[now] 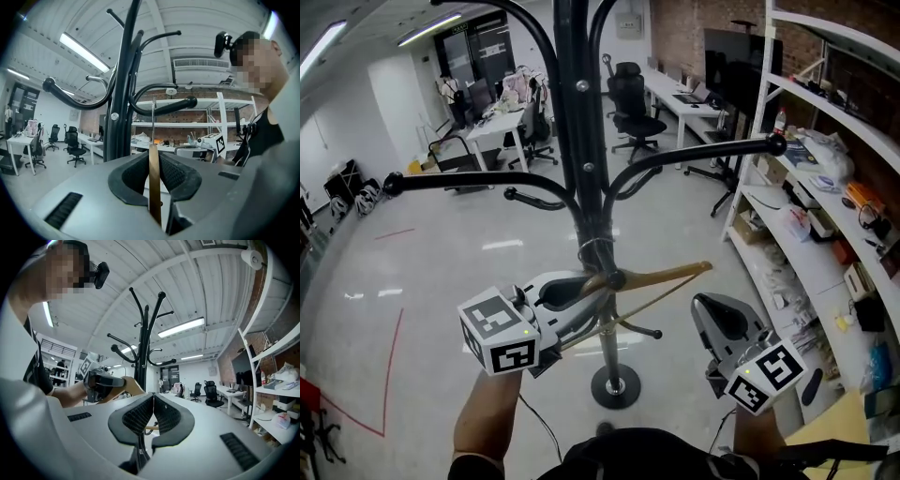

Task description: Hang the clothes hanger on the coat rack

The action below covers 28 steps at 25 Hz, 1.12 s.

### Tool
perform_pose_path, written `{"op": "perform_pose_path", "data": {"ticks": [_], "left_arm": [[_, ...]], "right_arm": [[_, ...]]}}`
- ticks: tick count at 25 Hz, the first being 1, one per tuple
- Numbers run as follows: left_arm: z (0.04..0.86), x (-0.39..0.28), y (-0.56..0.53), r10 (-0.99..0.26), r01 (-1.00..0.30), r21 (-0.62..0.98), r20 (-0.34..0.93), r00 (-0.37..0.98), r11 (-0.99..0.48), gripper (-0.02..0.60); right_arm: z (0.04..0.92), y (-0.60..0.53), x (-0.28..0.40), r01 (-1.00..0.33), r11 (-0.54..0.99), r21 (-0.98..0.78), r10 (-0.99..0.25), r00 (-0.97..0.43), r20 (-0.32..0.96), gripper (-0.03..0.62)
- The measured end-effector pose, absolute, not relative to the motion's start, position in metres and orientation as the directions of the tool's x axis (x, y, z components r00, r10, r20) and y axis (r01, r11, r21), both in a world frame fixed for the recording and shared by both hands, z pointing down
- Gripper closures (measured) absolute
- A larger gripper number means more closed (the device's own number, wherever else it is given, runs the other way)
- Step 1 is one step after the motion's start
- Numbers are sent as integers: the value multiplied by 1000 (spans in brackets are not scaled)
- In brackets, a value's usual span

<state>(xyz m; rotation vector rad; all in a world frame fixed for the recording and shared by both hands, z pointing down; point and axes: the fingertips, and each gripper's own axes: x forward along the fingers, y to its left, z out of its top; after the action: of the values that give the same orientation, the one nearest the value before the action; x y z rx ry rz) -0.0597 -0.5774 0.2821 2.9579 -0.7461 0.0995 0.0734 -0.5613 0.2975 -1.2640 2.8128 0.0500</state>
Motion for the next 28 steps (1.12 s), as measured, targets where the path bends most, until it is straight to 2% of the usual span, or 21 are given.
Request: {"op": "perform_pose_path", "data": {"ticks": [8,17,28], "left_arm": [[298,-53,-588,-413,-423,74,115,903,-903,529],[299,-52,-586,-388,-395,90,86,918,-914,529],[297,-54,-586,-388,-389,30,20,921,-921,526]], "right_arm": [[309,-573,80,-779,627,-15,-779,-626,-45,586],[315,-574,76,-778,628,-23,-778,-627,-35,586],[317,-575,80,-788,615,-15,-788,-614,-31,586]]}}
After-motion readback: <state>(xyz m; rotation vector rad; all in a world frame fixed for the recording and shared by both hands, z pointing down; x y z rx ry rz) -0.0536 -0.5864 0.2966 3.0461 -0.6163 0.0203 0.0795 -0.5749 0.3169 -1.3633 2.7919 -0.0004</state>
